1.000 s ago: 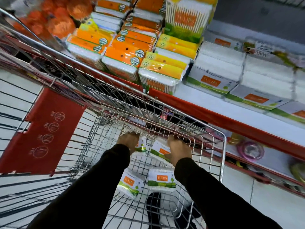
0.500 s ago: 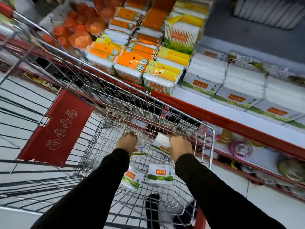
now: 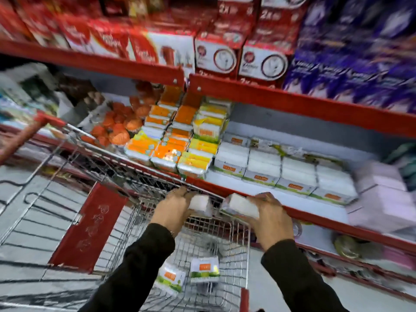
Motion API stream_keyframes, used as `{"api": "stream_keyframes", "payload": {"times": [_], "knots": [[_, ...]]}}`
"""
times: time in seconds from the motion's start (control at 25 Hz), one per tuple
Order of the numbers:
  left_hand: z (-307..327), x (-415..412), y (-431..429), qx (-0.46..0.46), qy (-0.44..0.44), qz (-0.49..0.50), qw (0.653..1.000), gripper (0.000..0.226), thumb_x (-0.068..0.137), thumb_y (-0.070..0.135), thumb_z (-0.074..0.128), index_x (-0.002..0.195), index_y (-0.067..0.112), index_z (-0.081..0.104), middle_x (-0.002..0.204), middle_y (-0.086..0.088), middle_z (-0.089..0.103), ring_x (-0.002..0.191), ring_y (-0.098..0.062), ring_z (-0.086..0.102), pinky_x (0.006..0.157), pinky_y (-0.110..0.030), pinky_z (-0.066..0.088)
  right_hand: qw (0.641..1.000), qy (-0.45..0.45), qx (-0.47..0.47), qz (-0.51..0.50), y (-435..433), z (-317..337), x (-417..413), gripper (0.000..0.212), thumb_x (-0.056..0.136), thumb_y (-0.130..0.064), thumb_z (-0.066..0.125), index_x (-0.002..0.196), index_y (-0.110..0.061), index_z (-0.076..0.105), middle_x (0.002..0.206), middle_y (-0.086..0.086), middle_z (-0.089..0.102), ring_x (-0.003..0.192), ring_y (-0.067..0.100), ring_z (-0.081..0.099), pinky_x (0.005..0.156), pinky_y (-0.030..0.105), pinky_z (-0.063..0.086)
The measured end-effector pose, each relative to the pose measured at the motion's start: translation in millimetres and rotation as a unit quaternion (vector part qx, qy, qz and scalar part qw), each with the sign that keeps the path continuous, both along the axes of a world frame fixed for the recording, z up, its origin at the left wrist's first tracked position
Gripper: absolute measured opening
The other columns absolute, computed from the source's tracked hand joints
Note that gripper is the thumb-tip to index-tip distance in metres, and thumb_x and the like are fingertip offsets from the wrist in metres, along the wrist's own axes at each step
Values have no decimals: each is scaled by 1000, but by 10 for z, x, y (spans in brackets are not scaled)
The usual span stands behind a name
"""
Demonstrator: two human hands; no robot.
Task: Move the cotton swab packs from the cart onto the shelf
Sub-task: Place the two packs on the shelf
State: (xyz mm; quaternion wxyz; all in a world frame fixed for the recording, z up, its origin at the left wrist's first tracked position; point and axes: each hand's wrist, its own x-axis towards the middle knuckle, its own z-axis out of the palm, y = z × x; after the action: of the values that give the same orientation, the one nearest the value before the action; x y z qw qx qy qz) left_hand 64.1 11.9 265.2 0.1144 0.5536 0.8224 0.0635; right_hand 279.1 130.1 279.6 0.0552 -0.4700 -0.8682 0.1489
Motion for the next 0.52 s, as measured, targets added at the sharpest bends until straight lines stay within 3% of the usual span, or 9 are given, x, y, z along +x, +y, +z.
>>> {"api": "stream_keyframes", "payload": {"times": [0.2, 0.52], "knots": [[469, 236, 766, 43, 56, -42, 997, 54, 91, 22, 65, 143, 22, 46, 134, -5, 52, 125, -27, 51, 93, -41, 55, 995, -13, 73, -60, 578, 214, 201, 48, 75, -19, 81, 122, -24, 68, 118, 2, 63, 109, 25, 60, 82, 36, 57], [117, 411, 1464, -26, 106, -46, 993, 45, 85, 3, 68, 127, 15, 56, 123, -7, 53, 112, -29, 58, 77, -41, 61, 993, -89, 78, -21, 972, -125, 34, 46, 79, 3, 70, 120, -19, 67, 118, 5, 62, 106, 24, 60, 78, 35, 61]]}}
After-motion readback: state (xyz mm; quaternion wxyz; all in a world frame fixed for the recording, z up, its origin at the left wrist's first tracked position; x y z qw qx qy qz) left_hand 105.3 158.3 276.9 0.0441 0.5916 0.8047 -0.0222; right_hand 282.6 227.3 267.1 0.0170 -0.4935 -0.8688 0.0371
